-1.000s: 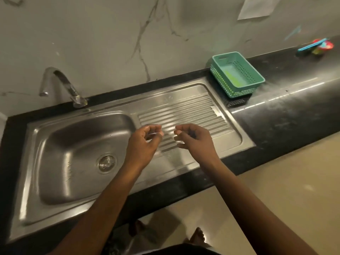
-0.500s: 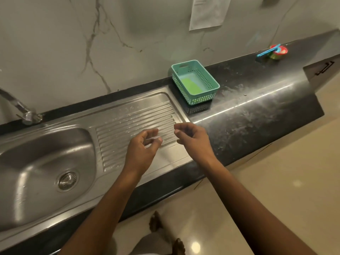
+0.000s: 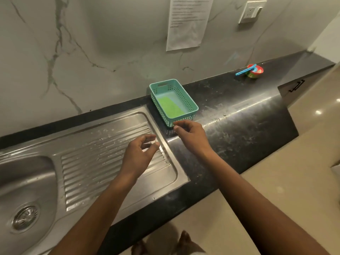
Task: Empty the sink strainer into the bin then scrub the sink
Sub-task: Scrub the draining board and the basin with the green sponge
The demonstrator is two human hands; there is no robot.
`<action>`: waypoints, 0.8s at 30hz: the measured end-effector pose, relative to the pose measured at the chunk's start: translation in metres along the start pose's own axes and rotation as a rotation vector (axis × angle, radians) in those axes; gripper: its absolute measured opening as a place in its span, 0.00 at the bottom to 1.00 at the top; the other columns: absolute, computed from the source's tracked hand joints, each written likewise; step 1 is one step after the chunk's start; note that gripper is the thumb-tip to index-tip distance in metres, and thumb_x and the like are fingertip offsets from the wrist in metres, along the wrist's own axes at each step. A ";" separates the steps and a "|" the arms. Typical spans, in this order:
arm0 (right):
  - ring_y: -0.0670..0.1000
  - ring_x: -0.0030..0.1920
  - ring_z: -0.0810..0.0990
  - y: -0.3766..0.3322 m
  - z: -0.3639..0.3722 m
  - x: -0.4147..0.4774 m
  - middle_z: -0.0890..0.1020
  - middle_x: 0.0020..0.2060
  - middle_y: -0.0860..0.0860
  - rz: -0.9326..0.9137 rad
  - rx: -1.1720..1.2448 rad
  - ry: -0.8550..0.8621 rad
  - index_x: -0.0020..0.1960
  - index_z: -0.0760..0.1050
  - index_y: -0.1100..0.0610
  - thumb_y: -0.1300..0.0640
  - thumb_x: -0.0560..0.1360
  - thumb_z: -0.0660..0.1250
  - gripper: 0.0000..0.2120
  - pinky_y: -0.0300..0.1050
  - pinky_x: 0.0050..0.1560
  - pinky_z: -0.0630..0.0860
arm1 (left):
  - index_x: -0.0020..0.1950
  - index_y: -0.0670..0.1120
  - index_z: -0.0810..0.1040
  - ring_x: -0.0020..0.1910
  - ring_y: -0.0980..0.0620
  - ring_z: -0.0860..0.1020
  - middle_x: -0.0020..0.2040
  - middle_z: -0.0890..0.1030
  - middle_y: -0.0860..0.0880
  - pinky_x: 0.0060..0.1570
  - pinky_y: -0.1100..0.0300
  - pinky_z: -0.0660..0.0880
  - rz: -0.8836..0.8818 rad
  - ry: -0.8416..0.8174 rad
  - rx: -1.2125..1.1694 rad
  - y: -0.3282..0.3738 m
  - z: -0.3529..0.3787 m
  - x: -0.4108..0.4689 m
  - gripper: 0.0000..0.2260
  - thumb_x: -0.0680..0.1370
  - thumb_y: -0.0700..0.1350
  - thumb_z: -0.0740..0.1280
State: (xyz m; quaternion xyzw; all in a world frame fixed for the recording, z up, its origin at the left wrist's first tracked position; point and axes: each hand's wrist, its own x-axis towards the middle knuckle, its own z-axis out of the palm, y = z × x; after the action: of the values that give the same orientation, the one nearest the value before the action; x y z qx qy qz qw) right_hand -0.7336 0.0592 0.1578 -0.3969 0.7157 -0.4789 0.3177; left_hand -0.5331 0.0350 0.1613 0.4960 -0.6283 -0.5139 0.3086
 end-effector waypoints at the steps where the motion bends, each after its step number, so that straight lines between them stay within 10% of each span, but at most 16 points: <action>1: 0.42 0.50 0.86 0.001 -0.004 0.016 0.88 0.48 0.46 -0.007 -0.025 0.004 0.58 0.86 0.53 0.56 0.79 0.71 0.09 0.39 0.53 0.81 | 0.66 0.49 0.83 0.60 0.53 0.84 0.62 0.85 0.52 0.64 0.45 0.81 -0.003 0.007 -0.001 0.001 0.003 0.003 0.14 0.81 0.47 0.73; 11: 0.56 0.65 0.81 0.015 -0.010 0.180 0.82 0.66 0.56 -0.045 -0.505 -0.194 0.69 0.79 0.60 0.57 0.78 0.72 0.21 0.47 0.62 0.76 | 0.63 0.54 0.83 0.61 0.52 0.83 0.61 0.85 0.50 0.64 0.49 0.81 -0.078 0.187 -0.054 0.007 0.054 0.023 0.11 0.81 0.45 0.72; 18: 0.58 0.54 0.80 0.029 0.008 0.224 0.80 0.53 0.57 0.009 -0.866 -0.390 0.51 0.71 0.58 0.58 0.78 0.72 0.10 0.48 0.47 0.75 | 0.63 0.54 0.83 0.60 0.56 0.82 0.61 0.85 0.53 0.55 0.61 0.79 -0.109 0.271 -0.046 0.001 0.078 0.021 0.11 0.81 0.46 0.72; 24: 0.56 0.55 0.78 0.032 0.017 0.247 0.78 0.58 0.57 0.128 -0.922 -0.472 0.61 0.74 0.60 0.52 0.78 0.75 0.18 0.47 0.53 0.78 | 0.63 0.56 0.84 0.60 0.59 0.82 0.60 0.85 0.57 0.58 0.61 0.79 -0.115 0.302 -0.028 -0.007 0.079 0.018 0.11 0.81 0.48 0.73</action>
State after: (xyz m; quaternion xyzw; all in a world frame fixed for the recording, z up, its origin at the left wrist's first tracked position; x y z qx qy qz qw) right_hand -0.8468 -0.1566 0.1038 -0.5482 0.7840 0.0092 0.2913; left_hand -0.6072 0.0449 0.1305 0.5983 -0.5382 -0.4590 0.3765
